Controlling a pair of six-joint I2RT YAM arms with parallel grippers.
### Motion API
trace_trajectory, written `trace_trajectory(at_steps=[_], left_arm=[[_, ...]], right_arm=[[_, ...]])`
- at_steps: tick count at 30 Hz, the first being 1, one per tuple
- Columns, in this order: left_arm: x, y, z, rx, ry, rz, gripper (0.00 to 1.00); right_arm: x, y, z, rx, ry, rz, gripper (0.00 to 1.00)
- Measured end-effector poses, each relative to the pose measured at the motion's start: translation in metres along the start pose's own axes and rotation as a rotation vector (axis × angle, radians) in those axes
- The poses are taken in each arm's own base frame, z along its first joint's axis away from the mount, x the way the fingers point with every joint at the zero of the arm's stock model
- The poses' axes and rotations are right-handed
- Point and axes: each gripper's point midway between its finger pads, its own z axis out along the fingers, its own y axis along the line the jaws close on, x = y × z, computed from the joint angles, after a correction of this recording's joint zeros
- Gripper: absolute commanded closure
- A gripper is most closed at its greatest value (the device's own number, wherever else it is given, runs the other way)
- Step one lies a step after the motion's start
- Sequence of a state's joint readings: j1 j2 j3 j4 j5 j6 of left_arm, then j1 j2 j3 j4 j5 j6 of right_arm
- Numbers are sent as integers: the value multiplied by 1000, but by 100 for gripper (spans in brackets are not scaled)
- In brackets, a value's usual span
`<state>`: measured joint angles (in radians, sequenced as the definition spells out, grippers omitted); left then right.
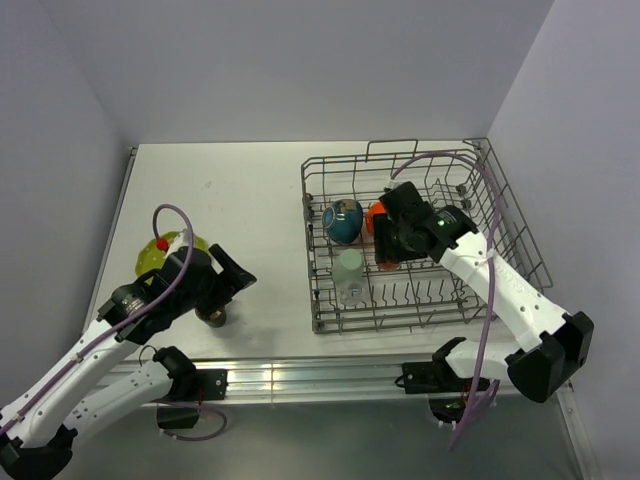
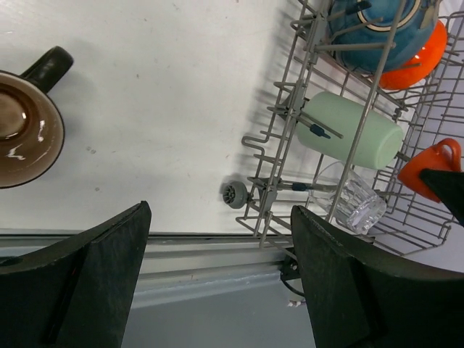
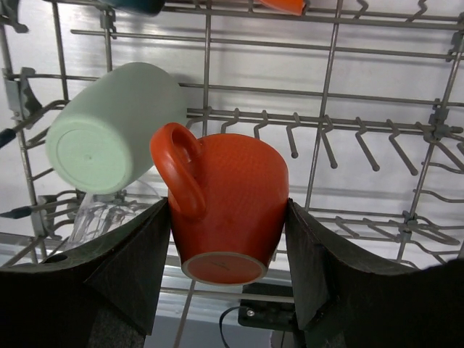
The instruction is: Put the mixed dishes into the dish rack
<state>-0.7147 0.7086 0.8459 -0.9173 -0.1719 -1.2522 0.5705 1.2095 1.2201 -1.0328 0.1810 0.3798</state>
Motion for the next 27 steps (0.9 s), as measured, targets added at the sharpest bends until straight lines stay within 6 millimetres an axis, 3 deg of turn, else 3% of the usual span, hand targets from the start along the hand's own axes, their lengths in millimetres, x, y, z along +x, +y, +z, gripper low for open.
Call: trace_trajectory(at_steps=[7,22,23,24,27], left_arm=[[0,9,-2,-34,-6,4,16],[3,18,-3,-71,6,-8,15],[3,20,-3,-78,8,-10,15],[4,22,-3,-87,11,-10,16],[6,27,-4,-110,19,-7,14]], right_arm=[[13,-2,17,21,67,-24,100],[17,4,52,45,133,-20,100],[19,4,55,48,137,-18,97],[22,2,57,55,142,-17,85],[26,1,62,59,145,-13,64]])
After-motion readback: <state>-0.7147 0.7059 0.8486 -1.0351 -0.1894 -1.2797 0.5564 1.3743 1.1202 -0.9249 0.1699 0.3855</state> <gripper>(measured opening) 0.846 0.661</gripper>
